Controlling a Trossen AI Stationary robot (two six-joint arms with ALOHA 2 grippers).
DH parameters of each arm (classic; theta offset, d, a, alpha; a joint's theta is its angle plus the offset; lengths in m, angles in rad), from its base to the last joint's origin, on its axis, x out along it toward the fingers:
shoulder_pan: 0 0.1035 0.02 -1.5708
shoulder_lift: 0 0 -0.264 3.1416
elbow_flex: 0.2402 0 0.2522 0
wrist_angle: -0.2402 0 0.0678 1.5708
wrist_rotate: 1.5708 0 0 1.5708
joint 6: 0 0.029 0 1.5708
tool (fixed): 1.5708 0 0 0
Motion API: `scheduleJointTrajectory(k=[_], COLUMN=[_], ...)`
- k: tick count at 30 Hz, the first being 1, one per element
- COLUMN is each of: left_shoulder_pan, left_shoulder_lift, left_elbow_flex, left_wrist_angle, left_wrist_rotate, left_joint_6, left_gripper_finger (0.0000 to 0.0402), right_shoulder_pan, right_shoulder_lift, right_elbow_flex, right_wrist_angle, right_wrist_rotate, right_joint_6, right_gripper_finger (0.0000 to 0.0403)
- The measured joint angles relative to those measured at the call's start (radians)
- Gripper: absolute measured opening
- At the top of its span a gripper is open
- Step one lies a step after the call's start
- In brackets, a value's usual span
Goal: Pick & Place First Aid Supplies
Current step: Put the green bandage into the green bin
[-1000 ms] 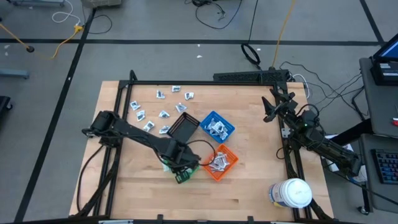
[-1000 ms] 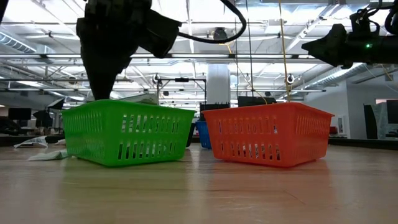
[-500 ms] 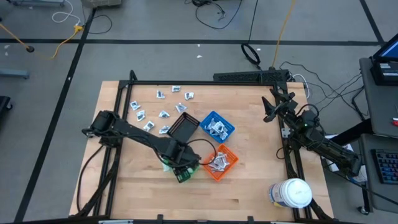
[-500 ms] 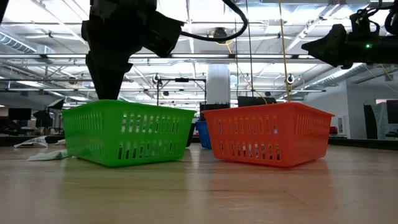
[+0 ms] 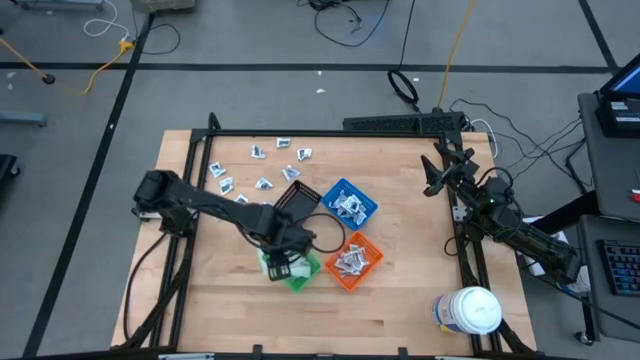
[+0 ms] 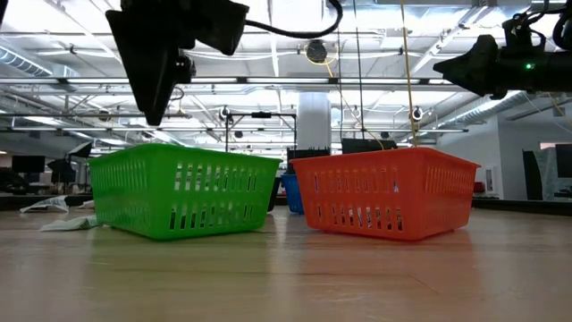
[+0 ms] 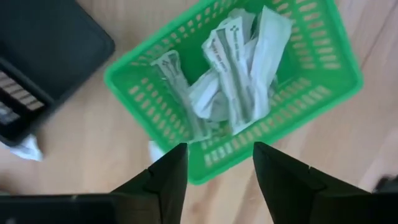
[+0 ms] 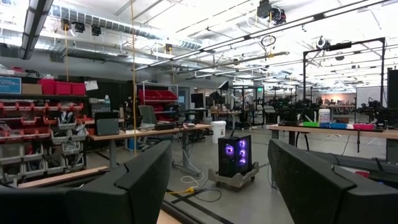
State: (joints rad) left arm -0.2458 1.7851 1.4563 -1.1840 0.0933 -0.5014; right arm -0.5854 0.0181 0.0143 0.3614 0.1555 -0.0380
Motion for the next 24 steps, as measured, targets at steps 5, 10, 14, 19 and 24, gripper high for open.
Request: scheduleJointTrajectory(k=[5, 10, 14, 19, 24], left_shoulder_pan=[0.015, 0.024, 0.028, 0.037, 0.037], left_shoulder_lift=[-0.037, -0.114, -0.190, -0.267, -0.288], left_elbow_flex=[-0.014, -0.113, -0.217, -0.319, -0.404], left_wrist_angle=[-0.026, -0.025, -0.022, 0.021, 0.128], left_wrist_rotate=[0.000, -0.001, -0.017, -0.026, -0.023], left_joint_6=[0.210, 0.415, 0.530, 0.605, 0.563], left_gripper_finger=[0.0183, 0.0192, 0.0200, 0.0203, 0.0197], right_shoulder_pan=[0.000, 0.000, 0.000, 0.000, 0.000], right_shoulder_lift=[0.000, 0.000, 0.000, 0.000, 0.000], right_elbow_flex=[0.000, 0.000, 0.000, 0.000, 0.000], right_wrist_angle=[0.000, 0.000, 0.000, 0.001, 0.000], right_wrist_rotate=[0.000, 0.000, 0.000, 0.000, 0.000], right_joint_6=[0.000, 0.000, 0.000, 0.000, 0.000], right_gripper_finger=[0.0263, 0.0263, 0.0263, 0.0263, 0.0263])
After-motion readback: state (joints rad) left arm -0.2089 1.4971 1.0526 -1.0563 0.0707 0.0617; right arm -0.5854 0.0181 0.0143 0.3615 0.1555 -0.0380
